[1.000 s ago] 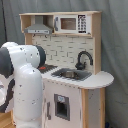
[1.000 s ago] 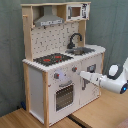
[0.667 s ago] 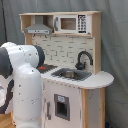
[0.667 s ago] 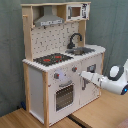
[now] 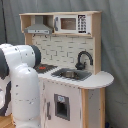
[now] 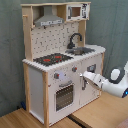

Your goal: Play with the kitchen

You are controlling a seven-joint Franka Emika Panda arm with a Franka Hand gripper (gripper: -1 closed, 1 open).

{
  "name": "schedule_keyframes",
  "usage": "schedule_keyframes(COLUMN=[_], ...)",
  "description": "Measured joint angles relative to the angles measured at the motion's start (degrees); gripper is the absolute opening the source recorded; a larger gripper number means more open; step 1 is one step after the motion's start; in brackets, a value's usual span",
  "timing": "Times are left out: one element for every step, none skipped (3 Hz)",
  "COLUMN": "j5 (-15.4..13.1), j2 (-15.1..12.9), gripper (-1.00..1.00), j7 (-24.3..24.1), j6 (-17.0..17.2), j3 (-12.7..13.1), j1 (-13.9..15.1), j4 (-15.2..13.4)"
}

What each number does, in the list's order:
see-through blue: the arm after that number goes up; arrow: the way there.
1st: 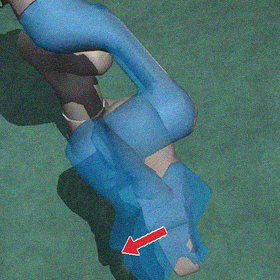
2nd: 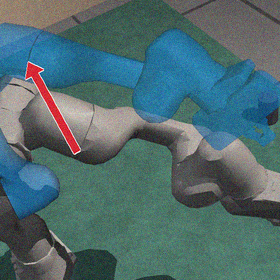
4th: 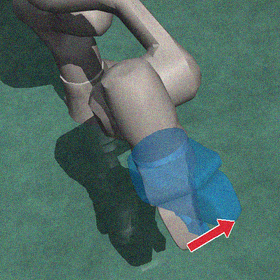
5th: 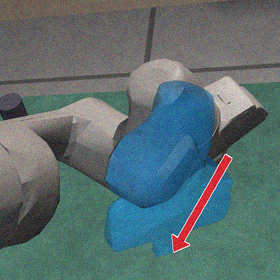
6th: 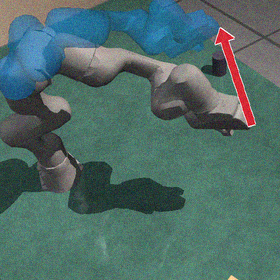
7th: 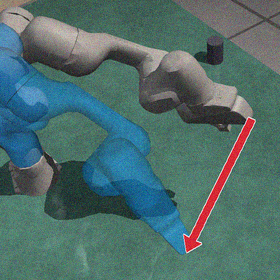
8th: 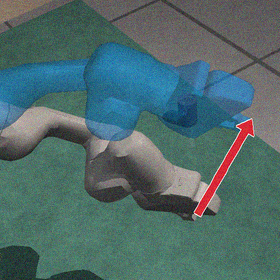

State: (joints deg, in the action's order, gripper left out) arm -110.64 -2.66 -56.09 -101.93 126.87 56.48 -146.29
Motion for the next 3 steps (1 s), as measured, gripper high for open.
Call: schedule_keyframes(j5=[0.06,0.09,0.15], j2=[1.46,2.93,4.73], gripper=[1.0,1.0,1.0], j7=[-5.98,-11.69,-18.67], j6=[0.0,0.0,0.02], j3=[0.48,1.1,2.18], j1=[0.0,-0.01,-0.02], j4=[-0.02,0.13,0.72])
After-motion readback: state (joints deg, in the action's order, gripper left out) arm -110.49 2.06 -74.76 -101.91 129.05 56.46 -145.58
